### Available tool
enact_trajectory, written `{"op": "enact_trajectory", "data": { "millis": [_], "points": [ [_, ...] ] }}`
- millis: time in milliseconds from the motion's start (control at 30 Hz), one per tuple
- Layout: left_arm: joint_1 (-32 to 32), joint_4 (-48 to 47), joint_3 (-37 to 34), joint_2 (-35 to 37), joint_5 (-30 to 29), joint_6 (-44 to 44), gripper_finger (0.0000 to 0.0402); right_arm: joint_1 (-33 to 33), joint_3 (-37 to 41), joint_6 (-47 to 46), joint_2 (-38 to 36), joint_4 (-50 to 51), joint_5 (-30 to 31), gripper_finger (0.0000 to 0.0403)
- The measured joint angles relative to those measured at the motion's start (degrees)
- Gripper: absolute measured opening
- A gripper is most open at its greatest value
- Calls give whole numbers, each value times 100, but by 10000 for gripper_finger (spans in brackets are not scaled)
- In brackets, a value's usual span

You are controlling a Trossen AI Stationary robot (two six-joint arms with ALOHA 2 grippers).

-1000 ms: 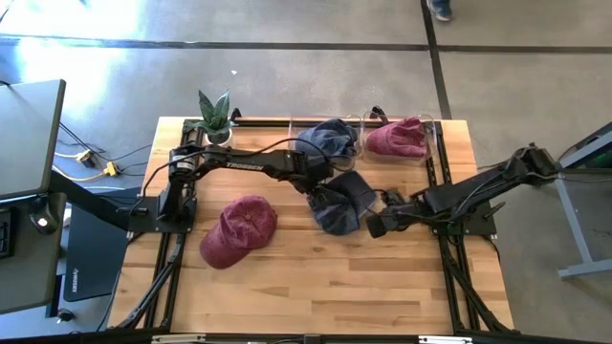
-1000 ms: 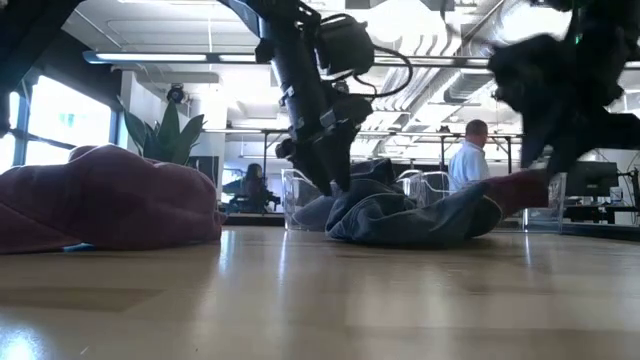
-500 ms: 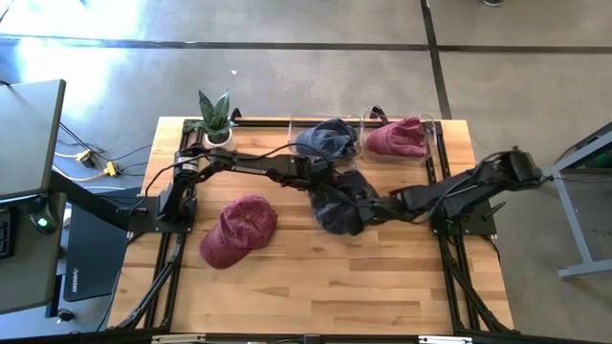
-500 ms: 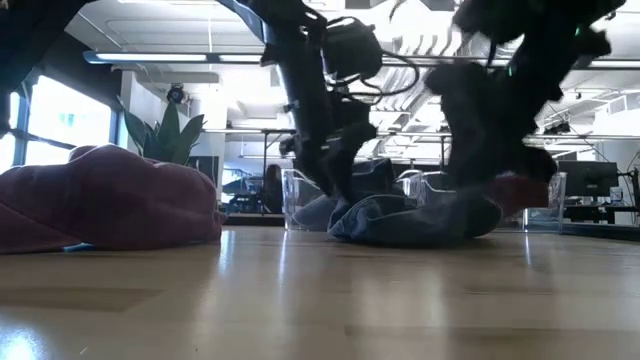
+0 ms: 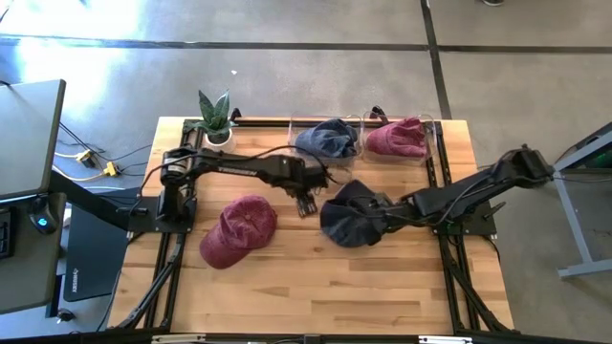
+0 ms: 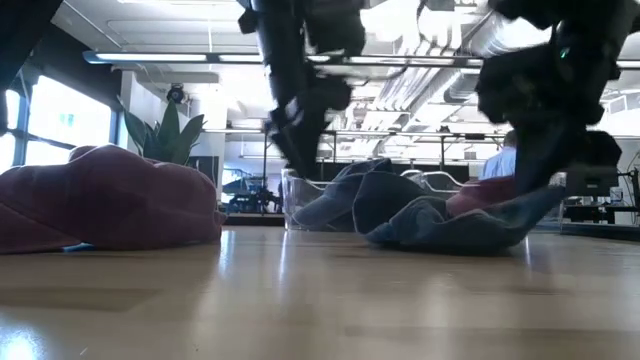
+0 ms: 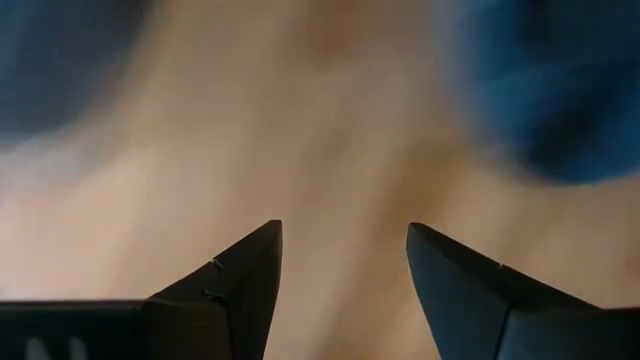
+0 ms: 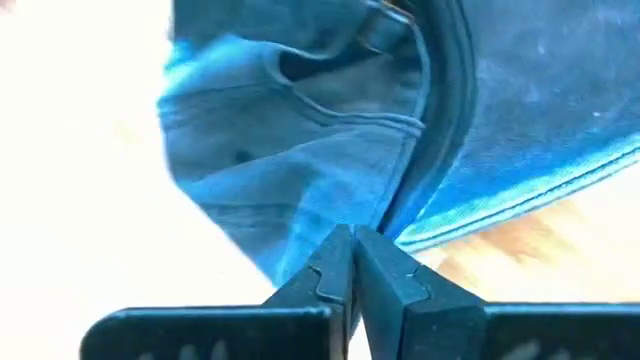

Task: Pick & Place hat
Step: Put the dark blue cap into the left transparent bin

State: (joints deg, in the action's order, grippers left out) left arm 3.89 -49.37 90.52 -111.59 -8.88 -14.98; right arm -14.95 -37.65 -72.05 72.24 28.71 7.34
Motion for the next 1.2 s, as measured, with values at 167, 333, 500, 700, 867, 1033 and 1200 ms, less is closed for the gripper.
{"op": "enact_trajectory", "data": {
  "millis": [167, 333, 500, 700, 867, 1033, 1200],
  "points": [
    [-381, 633, -7, -39, -269, 270, 208, -131, 0, -39, -413, -32, 694, 2],
    [-632, 1231, -16, -150, -804, 318, 208, -133, 0, -226, -445, -272, 909, 11],
    [-706, 1880, -11, -135, -808, 806, 210, -135, 0, 64, -421, -694, 881, 8],
    [-591, 2635, -10, -372, -632, 1584, 210, -135, 0, 342, -416, -836, 864, 3],
    [-452, 2462, -6, -535, 94, 1493, 208, -135, 0, 368, -416, -844, 694, 7],
    [-410, 2393, -9, -544, 231, 1358, 176, -161, 0, 356, -416, -852, 712, 8],
    [-414, 2350, -9, -544, 212, 1363, 92, -161, 0, 374, -416, -908, 701, 3]
  ]
}}
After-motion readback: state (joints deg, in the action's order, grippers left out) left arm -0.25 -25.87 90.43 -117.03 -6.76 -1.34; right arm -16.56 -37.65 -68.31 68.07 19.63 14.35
